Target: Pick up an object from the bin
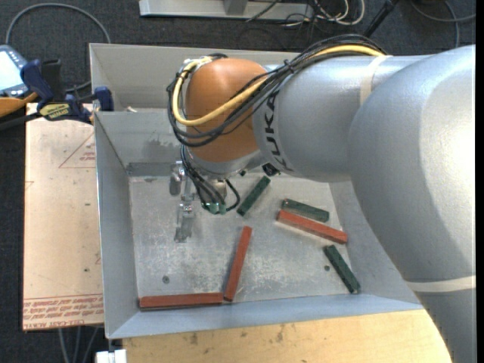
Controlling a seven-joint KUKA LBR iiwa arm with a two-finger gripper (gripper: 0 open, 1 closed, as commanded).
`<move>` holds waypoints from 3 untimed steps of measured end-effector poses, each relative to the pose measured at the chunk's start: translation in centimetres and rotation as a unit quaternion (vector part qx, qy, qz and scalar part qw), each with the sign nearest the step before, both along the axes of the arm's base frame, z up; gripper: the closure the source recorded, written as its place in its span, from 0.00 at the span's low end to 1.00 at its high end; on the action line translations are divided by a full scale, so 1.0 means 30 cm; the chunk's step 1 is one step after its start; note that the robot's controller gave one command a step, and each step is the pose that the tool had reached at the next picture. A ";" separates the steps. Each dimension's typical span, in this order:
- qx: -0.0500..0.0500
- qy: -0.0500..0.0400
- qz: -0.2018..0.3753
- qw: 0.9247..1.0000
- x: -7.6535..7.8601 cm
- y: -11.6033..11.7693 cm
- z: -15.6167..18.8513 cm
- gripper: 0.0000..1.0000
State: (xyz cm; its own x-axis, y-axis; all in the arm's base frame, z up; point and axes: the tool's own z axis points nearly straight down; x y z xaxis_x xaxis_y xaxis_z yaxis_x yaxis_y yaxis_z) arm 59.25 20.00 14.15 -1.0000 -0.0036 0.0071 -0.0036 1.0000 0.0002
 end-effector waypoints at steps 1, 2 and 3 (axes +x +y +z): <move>-0.002 -0.001 -0.018 1.000 0.028 -0.319 -0.251 0.00; 0.000 -0.007 0.249 0.968 -0.003 -0.710 0.143 0.00; 0.003 -0.002 0.466 0.885 -0.110 -0.701 -0.238 0.00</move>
Offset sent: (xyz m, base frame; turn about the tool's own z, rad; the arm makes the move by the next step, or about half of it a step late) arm 0.0091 -0.0905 -0.0715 0.0288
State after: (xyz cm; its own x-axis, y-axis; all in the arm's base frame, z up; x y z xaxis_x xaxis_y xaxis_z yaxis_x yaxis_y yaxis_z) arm 55.94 -1.03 7.01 -0.5619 -0.8272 0.0006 -0.8272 0.5619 0.0041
